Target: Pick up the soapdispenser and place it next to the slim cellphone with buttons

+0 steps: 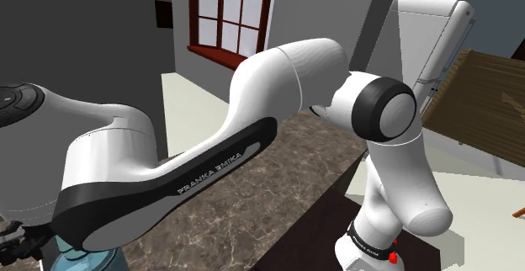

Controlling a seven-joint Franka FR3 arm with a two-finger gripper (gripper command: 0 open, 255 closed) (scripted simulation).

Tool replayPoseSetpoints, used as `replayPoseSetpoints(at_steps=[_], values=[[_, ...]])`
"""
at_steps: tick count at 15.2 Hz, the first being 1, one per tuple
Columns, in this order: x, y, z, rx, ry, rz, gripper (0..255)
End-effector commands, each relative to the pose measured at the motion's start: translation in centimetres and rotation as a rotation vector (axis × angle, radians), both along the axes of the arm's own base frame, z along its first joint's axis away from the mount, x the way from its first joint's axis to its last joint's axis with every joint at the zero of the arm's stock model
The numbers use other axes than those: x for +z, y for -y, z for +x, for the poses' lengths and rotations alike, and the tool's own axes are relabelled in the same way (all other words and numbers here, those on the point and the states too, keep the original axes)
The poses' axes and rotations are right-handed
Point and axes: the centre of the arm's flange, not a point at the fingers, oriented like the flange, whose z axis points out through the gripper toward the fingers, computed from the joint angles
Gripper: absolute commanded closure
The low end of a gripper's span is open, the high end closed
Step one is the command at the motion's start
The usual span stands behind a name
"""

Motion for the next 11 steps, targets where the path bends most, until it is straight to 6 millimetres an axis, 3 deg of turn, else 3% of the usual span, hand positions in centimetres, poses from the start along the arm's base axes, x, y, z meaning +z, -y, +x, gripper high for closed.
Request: replayPoseSetpoints(at_steps=[1, 2, 6, 11], values=[[0.0, 0.0, 0.0, 0.0, 0.0, 0.0, 0], [0.0, 0.0, 0.0, 0.0, 0.0, 0.0, 0], [4.8, -0.2, -1.5, 0.0, 0.0, 0.0, 0], [4.8, -0.2, -1.5, 0.0, 0.0, 0.0, 0]])
